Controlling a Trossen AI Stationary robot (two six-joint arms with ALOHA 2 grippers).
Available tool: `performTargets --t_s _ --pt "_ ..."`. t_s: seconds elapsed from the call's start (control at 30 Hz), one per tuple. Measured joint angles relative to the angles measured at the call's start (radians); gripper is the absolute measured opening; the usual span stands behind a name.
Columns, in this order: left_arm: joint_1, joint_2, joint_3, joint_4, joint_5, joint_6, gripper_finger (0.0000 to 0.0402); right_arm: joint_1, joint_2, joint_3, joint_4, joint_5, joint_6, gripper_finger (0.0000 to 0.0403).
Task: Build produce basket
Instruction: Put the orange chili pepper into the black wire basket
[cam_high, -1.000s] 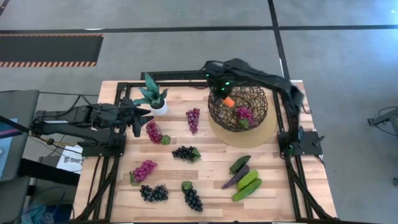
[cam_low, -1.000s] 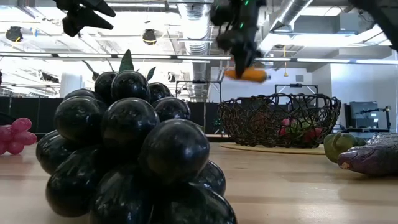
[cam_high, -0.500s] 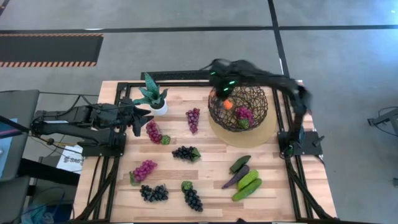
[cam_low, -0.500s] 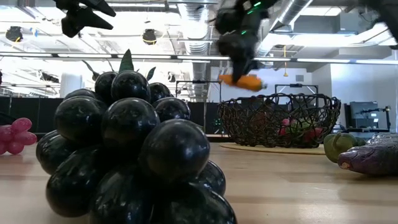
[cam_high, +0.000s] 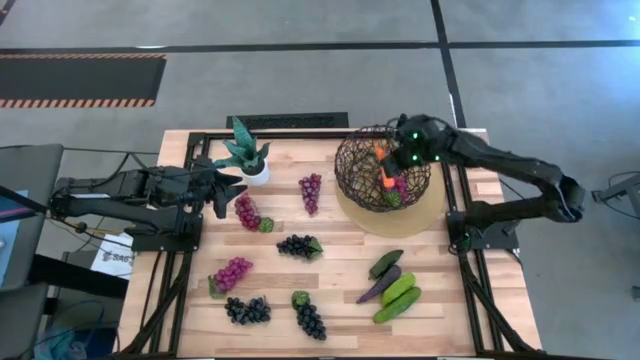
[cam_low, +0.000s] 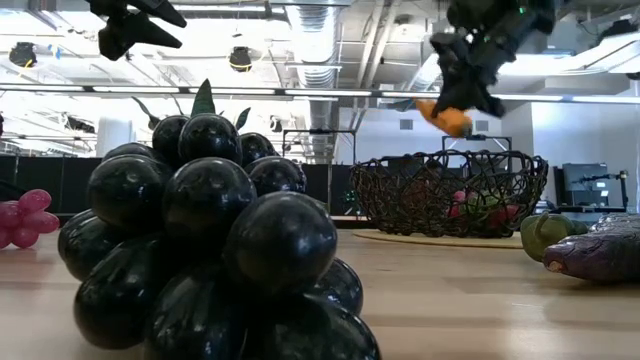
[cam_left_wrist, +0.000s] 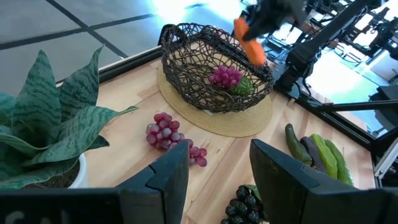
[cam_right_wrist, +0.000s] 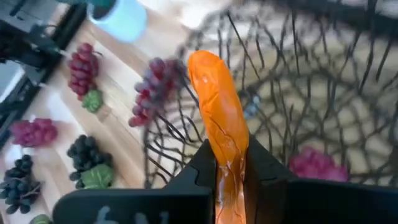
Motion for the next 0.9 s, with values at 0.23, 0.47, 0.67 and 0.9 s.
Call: performTargets --t_s 0.23,0.47,0.67,0.9 --pt "0.0 0.0 0.0 0.0 -0.015 -0.004 0.0155 -0.031 0.062 -0.073 0.029 0.005 0.161 0.0034" --pt "0.0 0.0 0.0 0.0 -0.016 -0.008 0.0155 -0.034 0.178 -0.072 0.093 0.01 0.183 0.0034" --pt "0.0 0.0 0.0 0.0 -0.016 -0.008 0.0155 -0.017 0.295 -0.072 0.116 0.085 0.204 0.0034" --pt "0.0 0.0 0.0 0.0 -0.025 -0.008 0.0155 0.01 0.389 -0.071 0.119 0.112 0.221 0.0034"
